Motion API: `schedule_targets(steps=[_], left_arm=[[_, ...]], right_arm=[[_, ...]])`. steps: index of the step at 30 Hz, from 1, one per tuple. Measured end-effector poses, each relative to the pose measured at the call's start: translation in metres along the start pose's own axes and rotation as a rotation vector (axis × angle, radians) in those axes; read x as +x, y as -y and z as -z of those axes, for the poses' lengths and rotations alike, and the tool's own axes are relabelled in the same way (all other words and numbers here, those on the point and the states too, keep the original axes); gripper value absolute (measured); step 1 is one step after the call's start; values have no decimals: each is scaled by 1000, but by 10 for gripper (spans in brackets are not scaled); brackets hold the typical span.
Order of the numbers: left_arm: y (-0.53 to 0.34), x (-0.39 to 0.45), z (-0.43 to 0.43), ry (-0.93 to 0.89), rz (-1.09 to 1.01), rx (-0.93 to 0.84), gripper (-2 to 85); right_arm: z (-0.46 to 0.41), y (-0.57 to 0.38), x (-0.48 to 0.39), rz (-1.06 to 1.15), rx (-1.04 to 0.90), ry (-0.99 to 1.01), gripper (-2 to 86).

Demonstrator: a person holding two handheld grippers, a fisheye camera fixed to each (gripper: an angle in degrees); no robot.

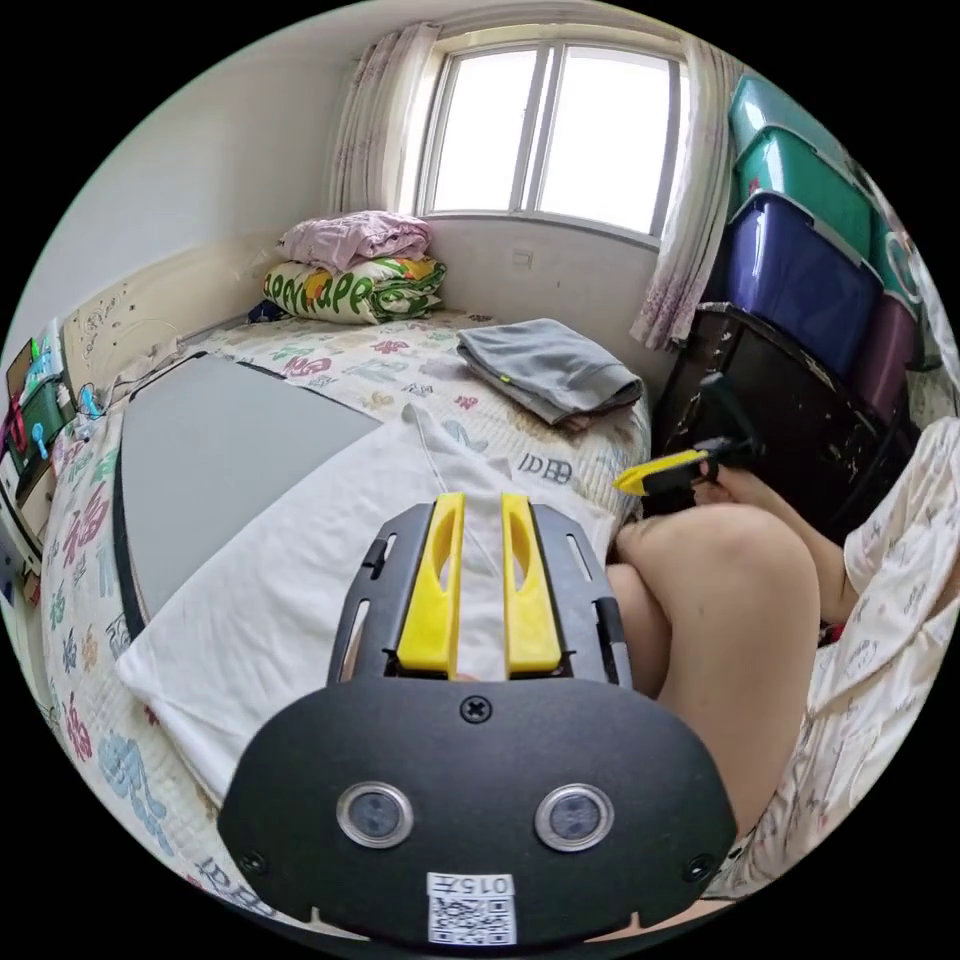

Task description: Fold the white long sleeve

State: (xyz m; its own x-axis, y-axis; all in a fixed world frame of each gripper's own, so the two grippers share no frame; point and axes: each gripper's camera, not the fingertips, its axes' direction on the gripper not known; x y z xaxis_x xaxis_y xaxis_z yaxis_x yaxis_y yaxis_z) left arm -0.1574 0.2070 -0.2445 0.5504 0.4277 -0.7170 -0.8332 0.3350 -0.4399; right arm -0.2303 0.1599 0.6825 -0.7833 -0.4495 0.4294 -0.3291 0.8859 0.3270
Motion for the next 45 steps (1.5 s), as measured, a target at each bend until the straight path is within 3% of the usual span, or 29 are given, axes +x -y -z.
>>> schedule_targets(steps=[12,17,21,24,29,33,37,41,45], left_arm=[[196,-105,-261,97,65,-313,111],[218,-121,-350,133,45,-512,78],[224,-120,-370,116,-18,-581,49],[238,-123,-359,133,-18,-536,24],[291,-135,-296,191,53,-311,6],[326,-141,-227,136,74,-89,3],[324,-162,-126,28,94,124,0],[257,-209,12,-4,172,369,-5],[182,-261,78,24,323,347,-3]], right_arm=[[-42,87,-33,64,-260,-13,81],[-38,96,-49,78,-229,26,33],[-29,89,-47,48,-161,71,16],[-27,80,-54,48,-121,61,10],[3,75,-67,72,24,-107,5],[42,77,-74,70,150,-191,4],[70,57,-136,255,241,-156,5],[24,30,-233,562,122,0,5],[-89,19,-308,755,-80,132,4]])
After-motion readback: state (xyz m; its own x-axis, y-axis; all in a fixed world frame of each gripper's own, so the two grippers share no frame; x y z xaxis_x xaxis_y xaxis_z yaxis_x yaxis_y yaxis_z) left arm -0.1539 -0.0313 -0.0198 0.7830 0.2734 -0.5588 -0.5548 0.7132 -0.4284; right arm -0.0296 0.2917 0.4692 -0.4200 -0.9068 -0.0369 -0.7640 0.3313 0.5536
